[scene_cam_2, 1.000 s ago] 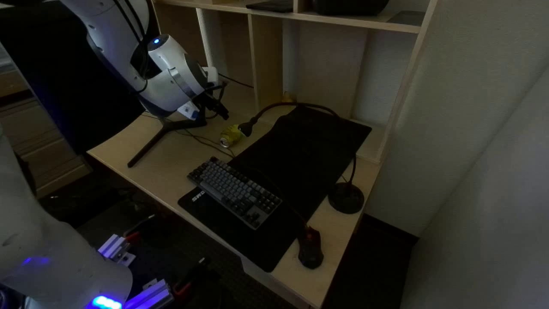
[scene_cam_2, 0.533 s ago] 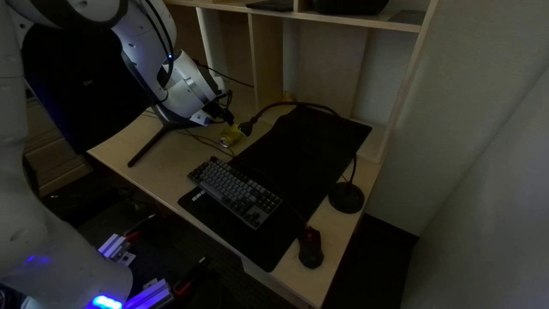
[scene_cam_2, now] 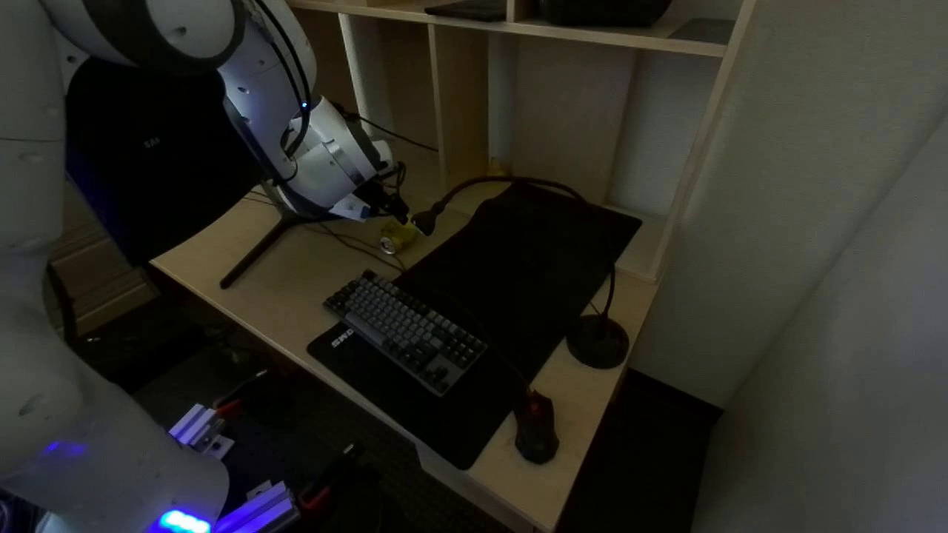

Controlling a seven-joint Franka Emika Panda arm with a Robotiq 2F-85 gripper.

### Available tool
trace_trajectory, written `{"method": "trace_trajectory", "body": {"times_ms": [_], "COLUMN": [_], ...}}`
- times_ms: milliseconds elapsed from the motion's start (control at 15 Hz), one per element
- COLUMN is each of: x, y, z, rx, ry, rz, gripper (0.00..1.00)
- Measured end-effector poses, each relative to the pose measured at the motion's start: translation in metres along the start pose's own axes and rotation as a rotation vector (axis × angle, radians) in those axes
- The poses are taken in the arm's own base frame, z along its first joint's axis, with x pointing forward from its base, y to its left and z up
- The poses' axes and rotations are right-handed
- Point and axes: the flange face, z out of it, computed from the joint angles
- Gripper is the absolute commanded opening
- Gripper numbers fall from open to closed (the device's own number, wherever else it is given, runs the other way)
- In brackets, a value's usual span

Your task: Place the yellow can upright

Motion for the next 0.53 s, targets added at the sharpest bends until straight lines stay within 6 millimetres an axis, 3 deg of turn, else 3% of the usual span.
{"method": "trace_trajectory", "body": {"times_ms": [533], "x": [-0.0017], "y": [-0.0043], "z": [-0.0006], "rx": [0.019], "ry": [-0.017], "rz": [0.039], "gripper": [1.0]}}
